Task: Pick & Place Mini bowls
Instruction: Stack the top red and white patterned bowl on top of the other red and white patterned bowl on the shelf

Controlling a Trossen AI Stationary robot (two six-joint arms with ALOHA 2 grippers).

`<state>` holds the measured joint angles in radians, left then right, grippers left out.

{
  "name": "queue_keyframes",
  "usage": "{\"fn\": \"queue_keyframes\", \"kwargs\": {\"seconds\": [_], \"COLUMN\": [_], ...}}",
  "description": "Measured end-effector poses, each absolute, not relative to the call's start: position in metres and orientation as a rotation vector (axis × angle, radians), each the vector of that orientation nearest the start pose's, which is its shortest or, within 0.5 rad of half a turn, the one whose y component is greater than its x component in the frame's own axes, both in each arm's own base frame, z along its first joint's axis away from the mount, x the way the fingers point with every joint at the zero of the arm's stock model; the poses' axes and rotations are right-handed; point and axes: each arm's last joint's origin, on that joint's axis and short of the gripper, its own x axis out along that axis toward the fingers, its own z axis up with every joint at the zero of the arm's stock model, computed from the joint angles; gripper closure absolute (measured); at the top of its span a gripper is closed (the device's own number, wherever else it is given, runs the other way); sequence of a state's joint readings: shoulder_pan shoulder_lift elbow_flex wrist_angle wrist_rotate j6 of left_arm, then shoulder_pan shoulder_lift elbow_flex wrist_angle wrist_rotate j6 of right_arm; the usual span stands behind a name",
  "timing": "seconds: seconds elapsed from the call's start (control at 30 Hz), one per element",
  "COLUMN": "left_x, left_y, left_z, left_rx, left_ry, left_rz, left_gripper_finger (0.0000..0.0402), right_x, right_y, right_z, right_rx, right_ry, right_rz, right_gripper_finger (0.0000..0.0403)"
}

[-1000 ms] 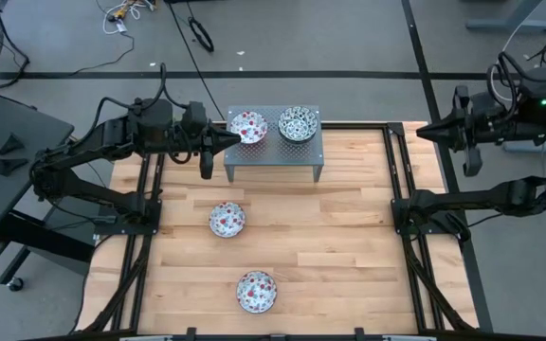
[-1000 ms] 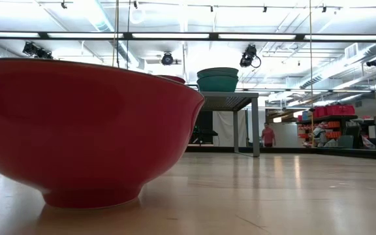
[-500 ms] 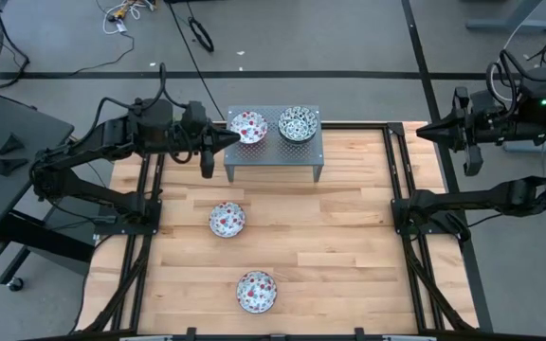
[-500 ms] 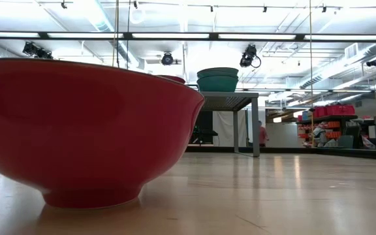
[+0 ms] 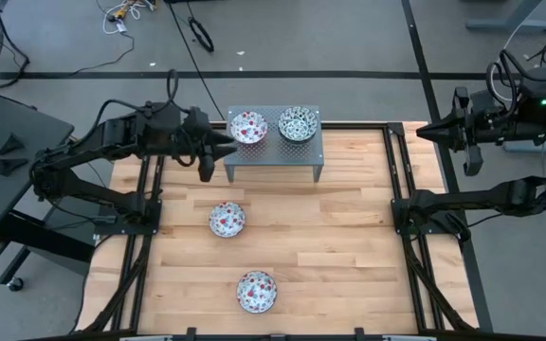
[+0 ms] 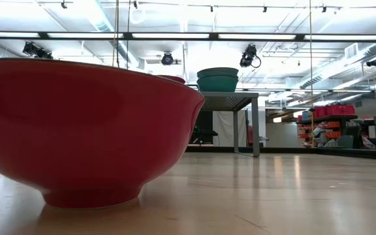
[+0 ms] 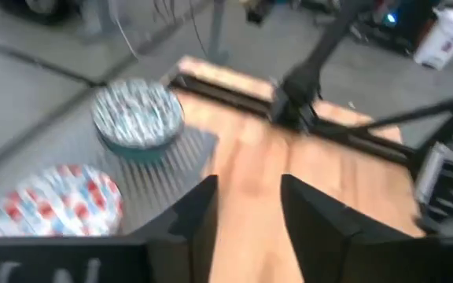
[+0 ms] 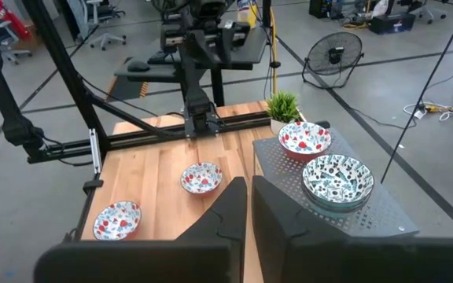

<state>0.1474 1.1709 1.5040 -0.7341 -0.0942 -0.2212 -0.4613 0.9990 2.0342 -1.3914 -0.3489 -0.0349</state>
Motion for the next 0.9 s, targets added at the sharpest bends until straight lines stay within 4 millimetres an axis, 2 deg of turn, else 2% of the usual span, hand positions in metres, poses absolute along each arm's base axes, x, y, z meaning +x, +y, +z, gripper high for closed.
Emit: {"fn": "queue_keyframes", "kwargs": {"seconds": [0.17,0.33,0.67,0.9], "left_x": [0.210,0.203,0.195,0.190], "left_y": [0.032,0.030,0.028,0.029], "left_z": [0.434,0.423,0.414,0.410], "left_rx": [-0.334,-0.454,-0.633,-0.783], "left_ry": [0.509,0.628,0.737,0.751], "left_rz": [0.258,0.285,0.351,0.489], "left_gripper_finger": [0.0202,0.0169,0.0169,0.0169], "right_x": [0.040,0.040,0.040,0.040], "right_y": [-0.009,-0.009,-0.009,-0.009], "right_z": [0.534,0.534,0.534,0.534], "right_rx": [0.106,0.106,0.106,0.106], "right_ry": [0.329,0.329,0.329,0.329], "right_rz": [-0.105,-0.105,-0.106,-0.105], "right_gripper_finger": [0.0378,0.0378,0.0378,0.0378]}}
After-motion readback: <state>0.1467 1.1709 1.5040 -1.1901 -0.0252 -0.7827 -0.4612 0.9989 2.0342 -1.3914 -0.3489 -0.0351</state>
